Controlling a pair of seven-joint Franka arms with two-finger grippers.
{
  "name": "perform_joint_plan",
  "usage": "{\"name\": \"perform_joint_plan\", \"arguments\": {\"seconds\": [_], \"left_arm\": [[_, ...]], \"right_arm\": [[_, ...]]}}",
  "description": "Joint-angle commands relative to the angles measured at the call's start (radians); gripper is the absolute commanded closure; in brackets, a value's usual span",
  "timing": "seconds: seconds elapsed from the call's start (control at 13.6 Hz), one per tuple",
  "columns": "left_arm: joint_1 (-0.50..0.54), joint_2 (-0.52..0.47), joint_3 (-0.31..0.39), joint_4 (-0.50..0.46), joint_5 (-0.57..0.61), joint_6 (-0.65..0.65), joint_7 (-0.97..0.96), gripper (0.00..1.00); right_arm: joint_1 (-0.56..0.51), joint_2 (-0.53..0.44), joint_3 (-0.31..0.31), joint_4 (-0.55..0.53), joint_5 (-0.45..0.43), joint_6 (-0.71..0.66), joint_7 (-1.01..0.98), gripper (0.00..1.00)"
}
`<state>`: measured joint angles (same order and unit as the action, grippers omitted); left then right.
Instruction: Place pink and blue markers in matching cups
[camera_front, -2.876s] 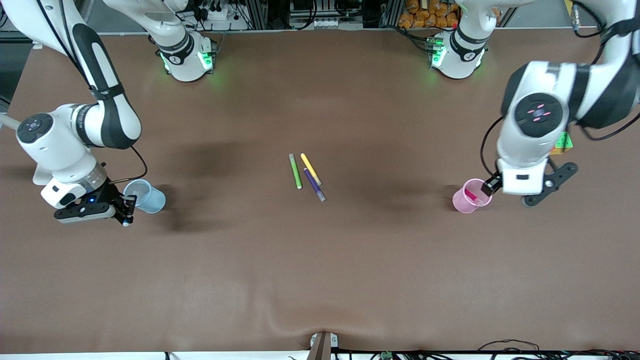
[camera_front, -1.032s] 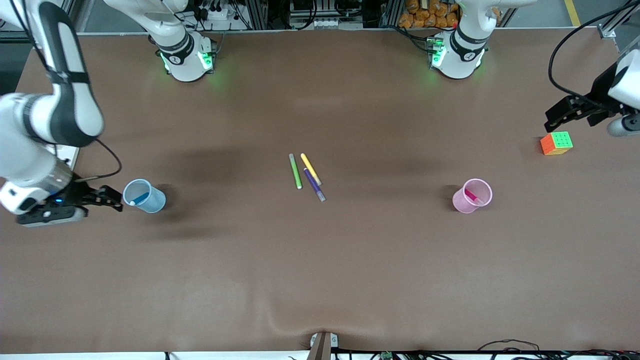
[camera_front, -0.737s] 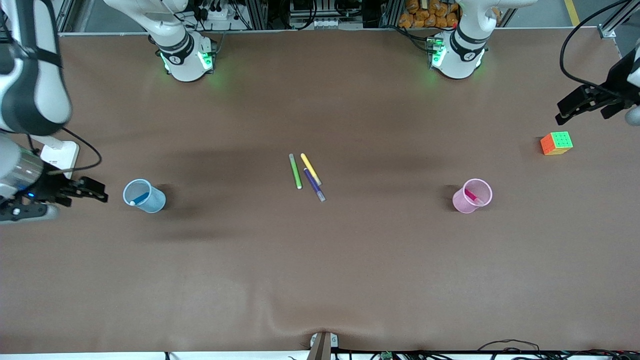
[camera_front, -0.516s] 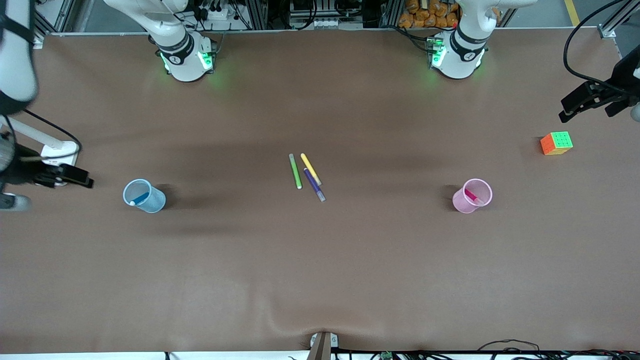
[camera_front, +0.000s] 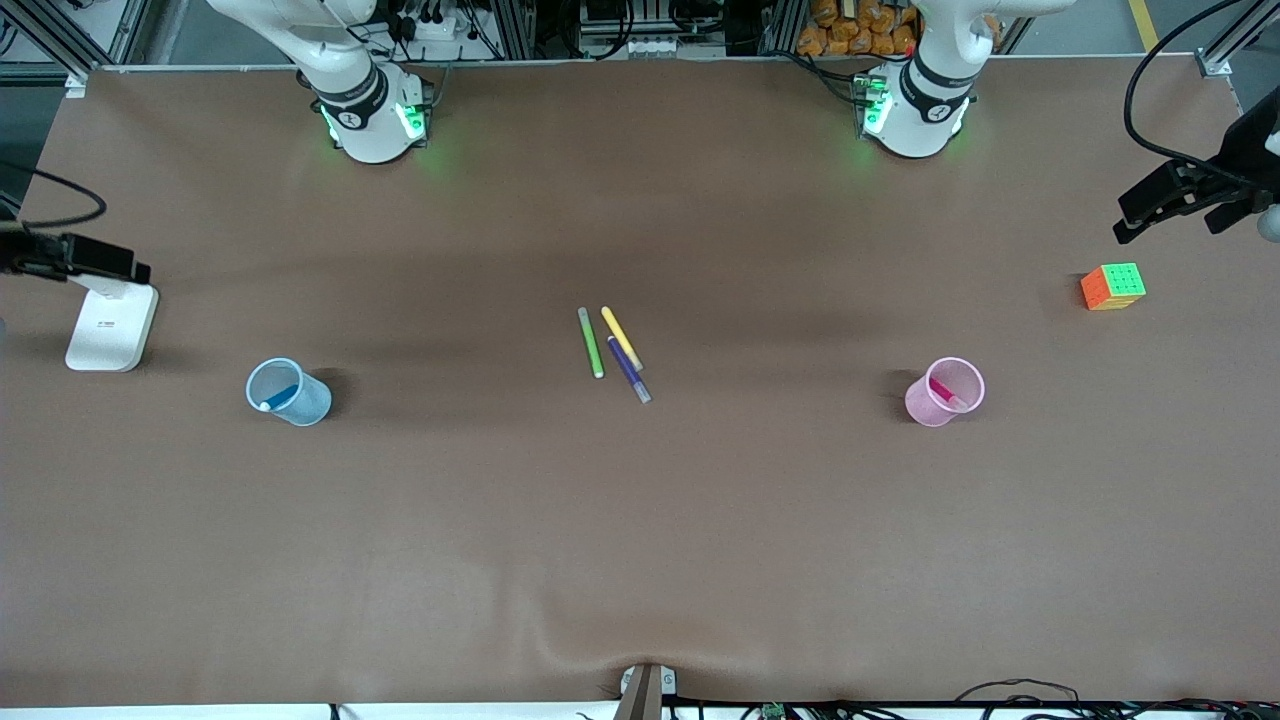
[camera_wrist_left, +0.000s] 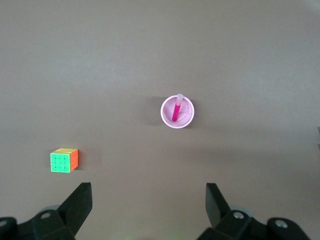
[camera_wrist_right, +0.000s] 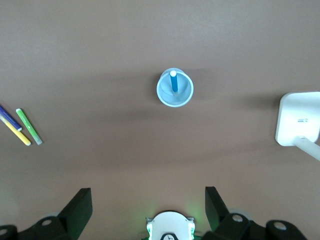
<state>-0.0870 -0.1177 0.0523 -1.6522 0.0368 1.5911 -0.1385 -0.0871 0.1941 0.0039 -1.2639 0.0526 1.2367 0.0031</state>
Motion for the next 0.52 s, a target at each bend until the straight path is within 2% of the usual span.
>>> {"name": "perform_joint_plan", "arguments": {"seconds": [0.0,0.15,0.22,0.44], "left_arm": [[-0.004,0.004,0.006,0.022,-0.018,-0.017,0.0,0.0],[0.0,0.004,0.004,0.022,-0.018,-0.017,0.013,0.0],[-0.005,0.006,0.004,0.022,-0.02,-0.017,0.013,0.0],[-0.01,0.01,0.003,0.022,-0.017,-0.017,0.008,0.0]], "right_arm": [[0.0,-0.123,0.016,-0.107,-0.026,0.028,0.023,0.0],[0.0,-0.232,0.016,-0.285,-0.025,0.145,0.034,0.0],[-0.002,-0.264,0.016,-0.339,-0.016,0.171,0.066,0.0],[0.009,-0.263,0.018,-0.336,0.004,0.185,0.078,0.0]]}}
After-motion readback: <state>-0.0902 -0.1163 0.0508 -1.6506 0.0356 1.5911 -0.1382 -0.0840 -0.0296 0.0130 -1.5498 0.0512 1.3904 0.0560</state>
